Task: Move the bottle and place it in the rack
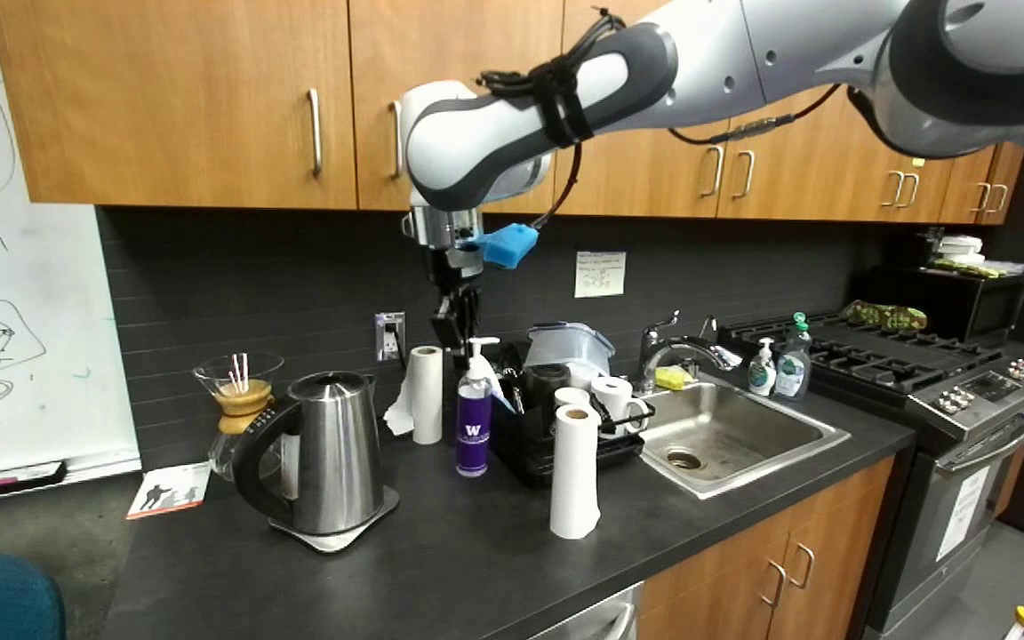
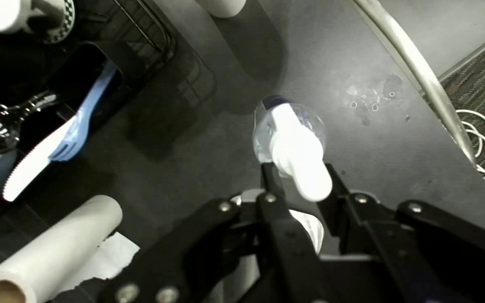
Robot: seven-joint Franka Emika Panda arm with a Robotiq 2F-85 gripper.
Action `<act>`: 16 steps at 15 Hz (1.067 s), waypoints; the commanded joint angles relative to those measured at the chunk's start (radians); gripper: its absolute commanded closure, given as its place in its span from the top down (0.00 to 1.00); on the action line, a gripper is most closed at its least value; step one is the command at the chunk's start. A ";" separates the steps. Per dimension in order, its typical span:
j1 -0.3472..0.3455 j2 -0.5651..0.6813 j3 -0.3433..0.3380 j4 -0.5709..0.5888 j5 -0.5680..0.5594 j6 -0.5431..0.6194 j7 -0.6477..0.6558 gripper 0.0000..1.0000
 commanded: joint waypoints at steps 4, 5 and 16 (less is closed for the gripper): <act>-0.058 -0.098 -0.047 -0.033 -0.014 -0.071 0.050 0.06; -0.067 -0.100 -0.055 -0.026 -0.012 -0.078 0.052 0.06; -0.135 -0.039 -0.110 0.054 -0.008 -0.095 0.059 0.06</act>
